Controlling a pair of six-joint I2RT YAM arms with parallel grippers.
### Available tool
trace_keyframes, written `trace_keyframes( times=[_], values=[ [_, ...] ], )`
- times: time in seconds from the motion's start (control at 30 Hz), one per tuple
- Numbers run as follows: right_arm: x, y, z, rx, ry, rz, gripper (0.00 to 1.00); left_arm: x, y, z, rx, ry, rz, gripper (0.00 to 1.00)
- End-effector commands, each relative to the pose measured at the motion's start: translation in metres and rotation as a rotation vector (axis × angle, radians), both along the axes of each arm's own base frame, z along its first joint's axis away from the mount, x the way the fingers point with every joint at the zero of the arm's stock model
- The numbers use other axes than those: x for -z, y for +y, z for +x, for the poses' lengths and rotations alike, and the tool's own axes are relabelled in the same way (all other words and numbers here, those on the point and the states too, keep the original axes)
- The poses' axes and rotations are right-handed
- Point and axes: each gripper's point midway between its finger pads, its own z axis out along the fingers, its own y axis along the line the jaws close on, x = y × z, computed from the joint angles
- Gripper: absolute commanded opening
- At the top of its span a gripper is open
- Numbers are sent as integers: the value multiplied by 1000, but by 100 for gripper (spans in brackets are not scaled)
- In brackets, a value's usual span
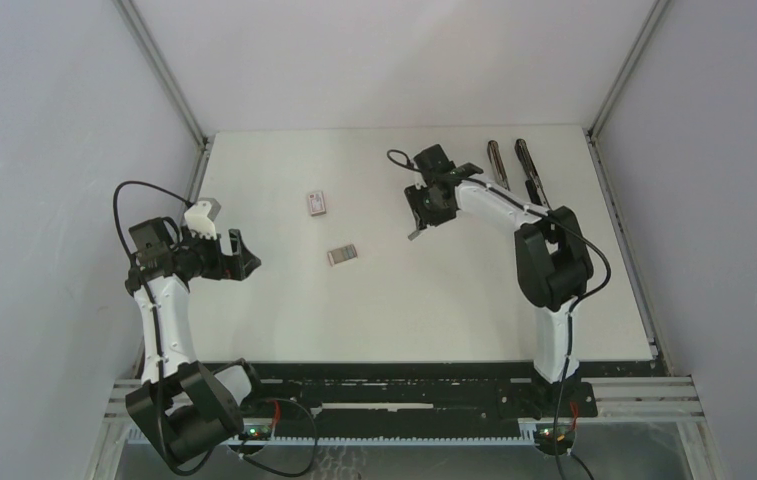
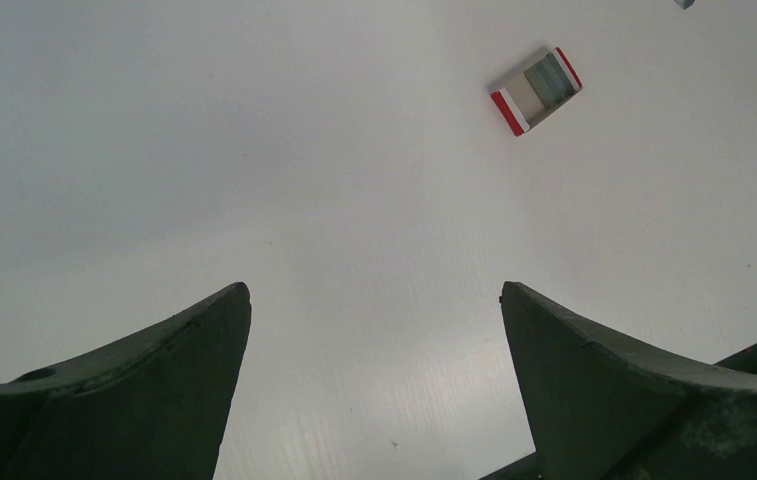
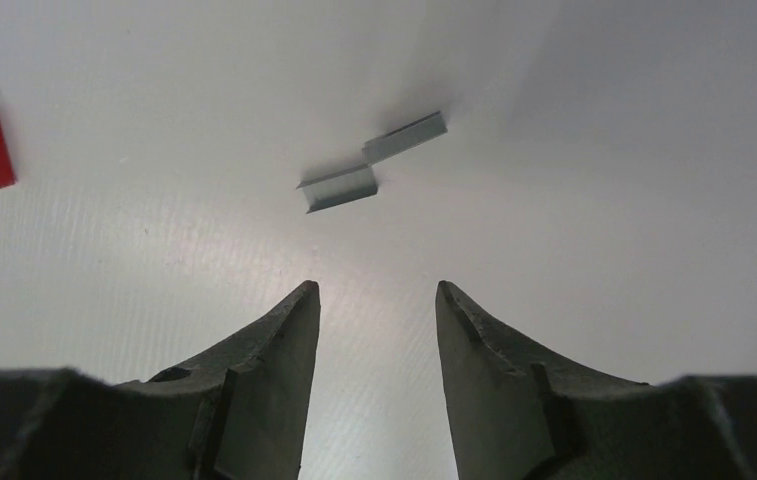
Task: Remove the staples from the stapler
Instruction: Adjust the staple at the center of the board.
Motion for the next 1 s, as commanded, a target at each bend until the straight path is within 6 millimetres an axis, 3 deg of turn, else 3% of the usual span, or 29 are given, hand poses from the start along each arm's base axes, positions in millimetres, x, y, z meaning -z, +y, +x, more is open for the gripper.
trace_keyframes(
  times=[0.0, 0.3, 0.7, 0.97],
  values=[
    [-4, 16, 12, 28, -15, 105, 46, 0, -2, -1, 23, -30, 11, 100],
    [11, 16, 20, 27, 22, 100, 37, 1, -2, -1, 22, -26, 9, 100],
    [6, -1, 54, 45, -40, 43, 42, 1, -3, -1, 26, -25, 5, 100],
    [15, -17, 63, 35, -50, -14, 40, 0, -3, -1, 25, -29, 6, 100]
  ],
)
